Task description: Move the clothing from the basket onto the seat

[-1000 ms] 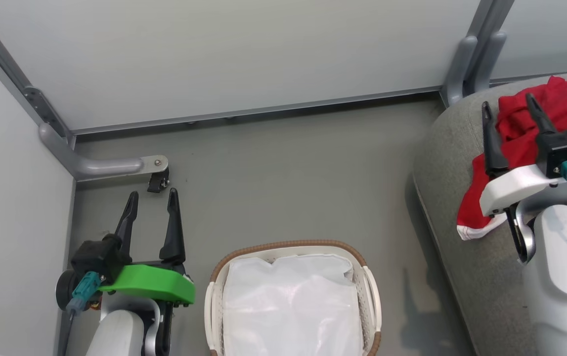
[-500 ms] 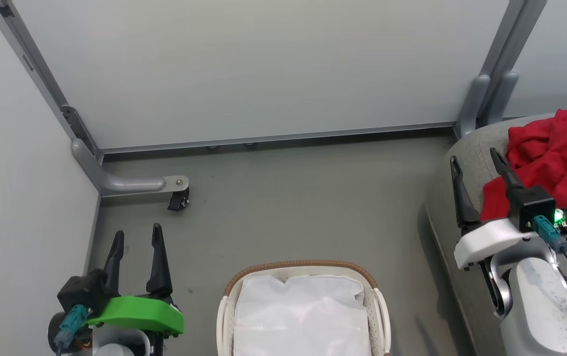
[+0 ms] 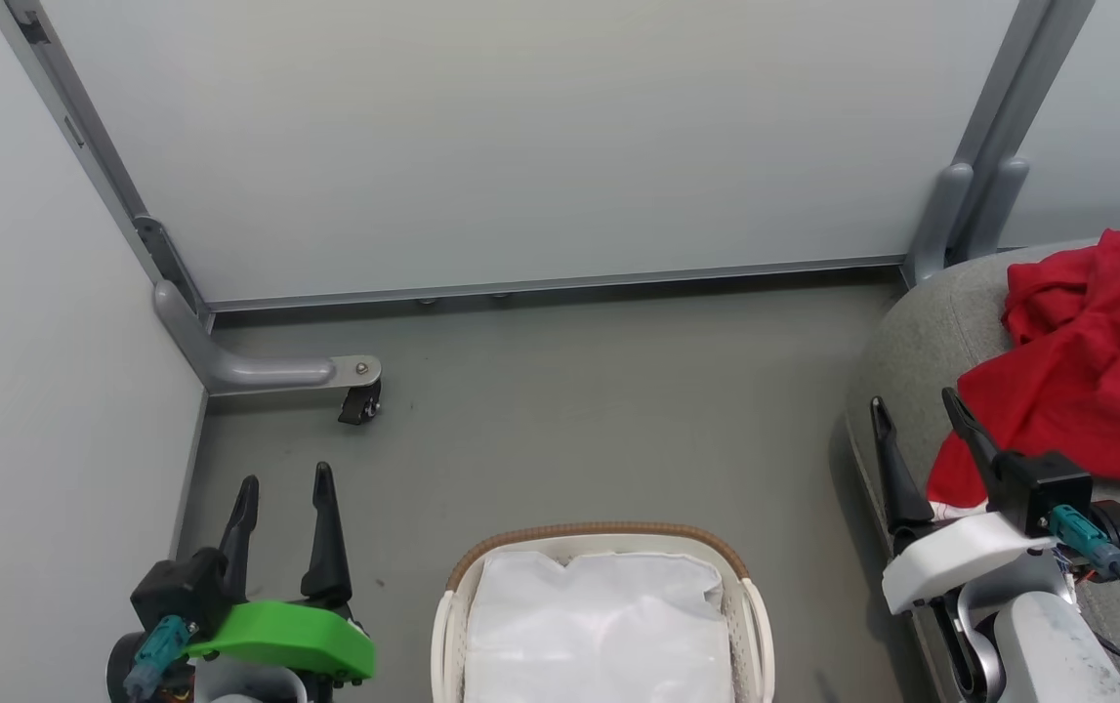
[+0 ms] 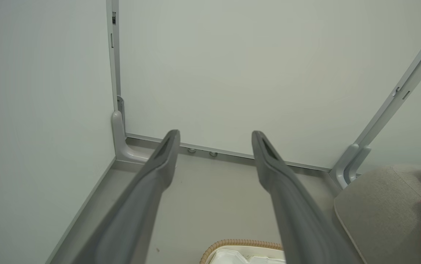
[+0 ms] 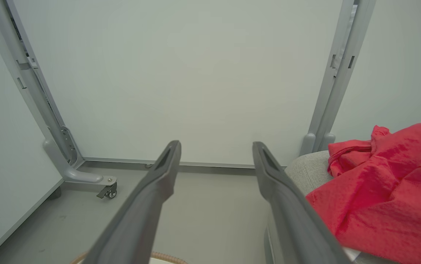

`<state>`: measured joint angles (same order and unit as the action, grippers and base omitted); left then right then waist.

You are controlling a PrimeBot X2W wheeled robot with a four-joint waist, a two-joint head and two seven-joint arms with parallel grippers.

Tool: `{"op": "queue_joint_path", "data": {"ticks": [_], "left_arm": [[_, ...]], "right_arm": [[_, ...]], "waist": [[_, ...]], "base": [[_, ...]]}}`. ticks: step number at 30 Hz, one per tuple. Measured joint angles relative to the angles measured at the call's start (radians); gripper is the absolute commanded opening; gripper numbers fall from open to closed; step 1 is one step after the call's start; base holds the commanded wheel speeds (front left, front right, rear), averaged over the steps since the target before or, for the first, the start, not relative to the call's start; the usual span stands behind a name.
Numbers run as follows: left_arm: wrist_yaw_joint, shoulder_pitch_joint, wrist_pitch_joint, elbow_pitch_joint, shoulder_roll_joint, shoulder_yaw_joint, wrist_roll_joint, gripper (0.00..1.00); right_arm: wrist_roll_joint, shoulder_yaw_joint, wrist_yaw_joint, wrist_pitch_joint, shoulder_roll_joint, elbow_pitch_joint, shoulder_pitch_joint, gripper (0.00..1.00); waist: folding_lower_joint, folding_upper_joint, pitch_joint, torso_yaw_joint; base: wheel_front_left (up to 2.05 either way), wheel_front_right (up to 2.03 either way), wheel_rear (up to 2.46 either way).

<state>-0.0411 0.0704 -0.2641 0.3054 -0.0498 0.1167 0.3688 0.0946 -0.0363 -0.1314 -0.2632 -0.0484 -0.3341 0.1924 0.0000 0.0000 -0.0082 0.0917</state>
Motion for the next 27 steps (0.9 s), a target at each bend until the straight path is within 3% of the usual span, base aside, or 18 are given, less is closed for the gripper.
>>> {"op": "queue_joint_path", "data": {"ticks": [22, 23, 27], "left_arm": [[-0.012, 0.000, 0.000, 0.020, 0.000, 0.017, 0.009, 1.00], [-0.012, 0.000, 0.000, 0.021, 0.000, 0.016, 0.011, 0.00], [-0.012, -0.011, 0.003, 0.050, 0.002, 0.016, 0.014, 0.00]], "right_arm": [[0.024, 0.006, 0.000, 0.000, 0.000, -0.006, -0.020, 1.00], [0.026, 0.006, 0.000, 0.000, 0.001, -0.009, -0.021, 0.00], [0.031, 0.006, 0.000, 0.005, 0.009, -0.039, -0.039, 0.00]], "waist": [[0.0000, 0.0000, -0.013, 0.001], [0.0000, 0.0000, -0.013, 0.002], [0.0000, 0.0000, -0.013, 0.001]], "base": [[0.00, 0.00, 0.00], [0.00, 0.00, 0.00], [0.00, 0.00, 0.00]]}}
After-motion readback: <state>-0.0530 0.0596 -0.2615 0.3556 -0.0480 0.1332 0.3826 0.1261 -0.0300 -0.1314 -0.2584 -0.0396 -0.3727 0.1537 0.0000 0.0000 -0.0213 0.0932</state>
